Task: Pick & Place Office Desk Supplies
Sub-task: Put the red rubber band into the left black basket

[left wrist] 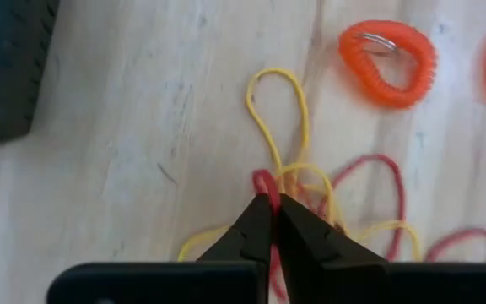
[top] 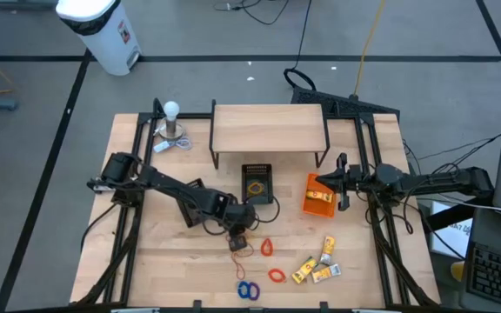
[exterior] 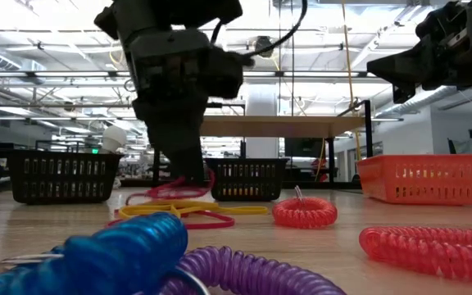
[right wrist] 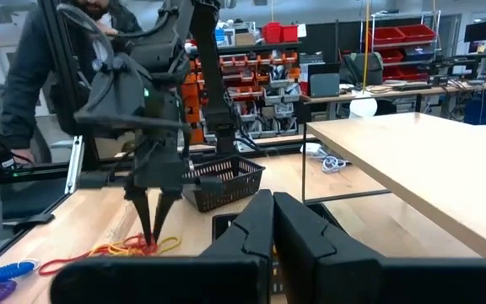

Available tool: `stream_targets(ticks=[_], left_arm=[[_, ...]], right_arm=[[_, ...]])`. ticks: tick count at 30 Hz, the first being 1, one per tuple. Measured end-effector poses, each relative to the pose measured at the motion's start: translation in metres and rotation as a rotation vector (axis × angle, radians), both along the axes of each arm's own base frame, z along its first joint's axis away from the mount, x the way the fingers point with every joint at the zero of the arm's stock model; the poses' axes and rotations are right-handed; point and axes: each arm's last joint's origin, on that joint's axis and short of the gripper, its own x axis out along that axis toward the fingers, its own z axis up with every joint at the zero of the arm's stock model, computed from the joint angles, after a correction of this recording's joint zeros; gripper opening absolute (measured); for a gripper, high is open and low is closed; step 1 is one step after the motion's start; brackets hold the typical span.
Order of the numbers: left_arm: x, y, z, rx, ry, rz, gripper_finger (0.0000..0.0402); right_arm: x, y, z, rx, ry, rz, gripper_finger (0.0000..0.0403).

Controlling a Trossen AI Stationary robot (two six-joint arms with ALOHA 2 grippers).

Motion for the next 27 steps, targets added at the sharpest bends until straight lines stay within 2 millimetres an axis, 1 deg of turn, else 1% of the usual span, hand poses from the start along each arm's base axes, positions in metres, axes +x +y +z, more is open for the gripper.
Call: stream_targets(ticks=[2, 5, 7, 11, 14, 18, 20, 22, 24, 27], left_arm=[[0.002, -0.002, 0.010, 0.001, -0.035, -0.023, 0.0007], [-0.002, -0.005, 0.030, 0.002, -0.084, -0.064, 0.0007], [-0.006, -0.008, 0.047, 0.005, -0.142, -0.100, 0.0008], [-0.023, -0.012, 0.087, 0.021, -0.266, -0.146, 0.0005], [-0.042, -0.016, 0.119, 0.046, -0.372, -0.177, 0.0007], [-0.076, -0.017, 0.160, 0.122, -0.498, -0.205, 0.0004], [-0.094, -0.016, 0.175, 0.170, -0.552, -0.213, 0.0007], [-0.113, -0.012, 0.186, 0.202, -0.595, -0.231, 0.0006], [-0.130, -0.006, 0.190, 0.226, -0.625, -0.231, 0.0003], [-0.158, 0.001, 0.186, 0.286, -0.672, -0.273, 0.0006]], right_arm=[[0.000, 0.000, 0.000, 0.000, 0.003, 0.000, 0.0000], [0.001, 0.000, -0.001, 0.000, 0.010, 0.000, 0.0000], [0.001, 0.000, -0.001, 0.000, 0.014, -0.001, 0.0000], [0.002, 0.000, -0.001, 0.003, 0.014, -0.002, 0.0000], [0.003, 0.000, -0.002, 0.011, 0.022, 0.000, 0.0000], [0.003, 0.000, -0.003, 0.026, 0.024, 0.001, 0.0000], [0.003, 0.000, -0.002, 0.036, 0.018, 0.003, 0.0000], [0.004, 0.000, -0.002, 0.037, 0.017, 0.005, 0.0000], [0.004, 0.000, -0.002, 0.037, 0.020, 0.005, 0.0000], [0.005, 0.000, -0.004, 0.039, 0.034, 0.005, 0.0000]])
